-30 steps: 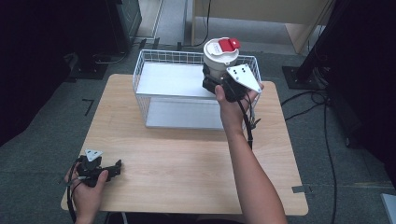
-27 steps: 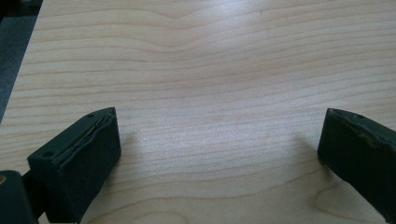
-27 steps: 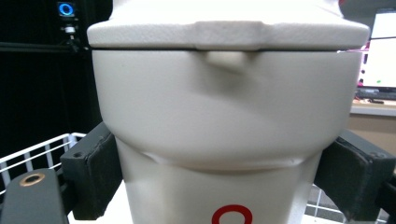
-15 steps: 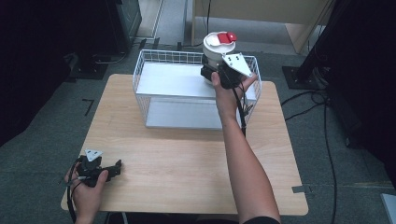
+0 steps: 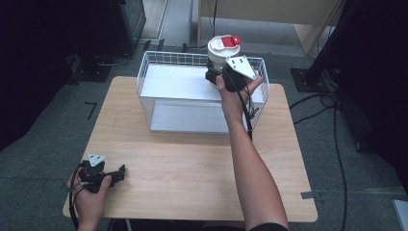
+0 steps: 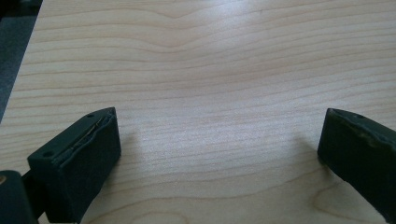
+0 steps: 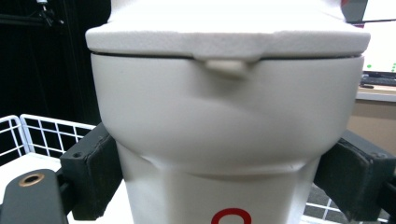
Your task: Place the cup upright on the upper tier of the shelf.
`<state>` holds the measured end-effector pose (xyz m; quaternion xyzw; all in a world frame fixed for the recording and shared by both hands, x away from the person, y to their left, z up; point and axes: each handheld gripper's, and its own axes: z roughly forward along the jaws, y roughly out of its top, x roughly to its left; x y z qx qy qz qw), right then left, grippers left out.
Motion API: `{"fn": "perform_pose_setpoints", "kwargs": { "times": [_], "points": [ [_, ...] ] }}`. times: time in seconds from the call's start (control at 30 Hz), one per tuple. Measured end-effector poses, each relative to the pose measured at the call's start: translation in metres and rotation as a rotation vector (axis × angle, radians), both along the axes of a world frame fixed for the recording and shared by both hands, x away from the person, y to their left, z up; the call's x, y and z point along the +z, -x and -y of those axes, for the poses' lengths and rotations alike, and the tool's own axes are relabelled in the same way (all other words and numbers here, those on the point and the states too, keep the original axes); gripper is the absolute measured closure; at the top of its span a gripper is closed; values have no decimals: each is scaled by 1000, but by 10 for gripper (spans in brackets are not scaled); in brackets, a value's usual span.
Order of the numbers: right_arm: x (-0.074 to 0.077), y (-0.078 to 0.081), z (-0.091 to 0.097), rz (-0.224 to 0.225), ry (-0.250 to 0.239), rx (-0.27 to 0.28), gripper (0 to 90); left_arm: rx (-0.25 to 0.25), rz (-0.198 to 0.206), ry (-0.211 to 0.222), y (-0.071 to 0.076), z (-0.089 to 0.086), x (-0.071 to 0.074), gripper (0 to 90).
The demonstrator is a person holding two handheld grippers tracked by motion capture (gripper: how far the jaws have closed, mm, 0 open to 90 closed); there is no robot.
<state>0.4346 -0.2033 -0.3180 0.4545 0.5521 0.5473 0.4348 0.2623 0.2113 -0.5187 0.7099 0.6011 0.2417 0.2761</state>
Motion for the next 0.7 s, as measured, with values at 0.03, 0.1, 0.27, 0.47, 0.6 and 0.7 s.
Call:
{"fn": "perform_pose_setpoints", "kwargs": {
  "times": [0.03, 0.1, 0.27, 0.47, 0.6, 0.7],
  "points": [
    [0, 0, 1, -3, -4, 2, 111, -1, 0, 0, 0, 0, 0, 0],
    [0, 0, 2, -6, -7, 9, 111, -1, -1, 0, 0, 0, 0, 0],
    [0, 2, 4, -8, -11, 17, 91, -1, 0, 0, 0, 0, 0, 0],
    [8, 6, 8, -19, -11, 40, 17, -5, -1, -1, 0, 0, 0, 0],
    [10, 9, 10, -29, 8, 45, 14, -5, -1, 0, 0, 0, 0, 0],
    [12, 14, 12, -30, 14, 44, 14, -6, -2, -2, 0, 0, 0, 0]
  ]
}}
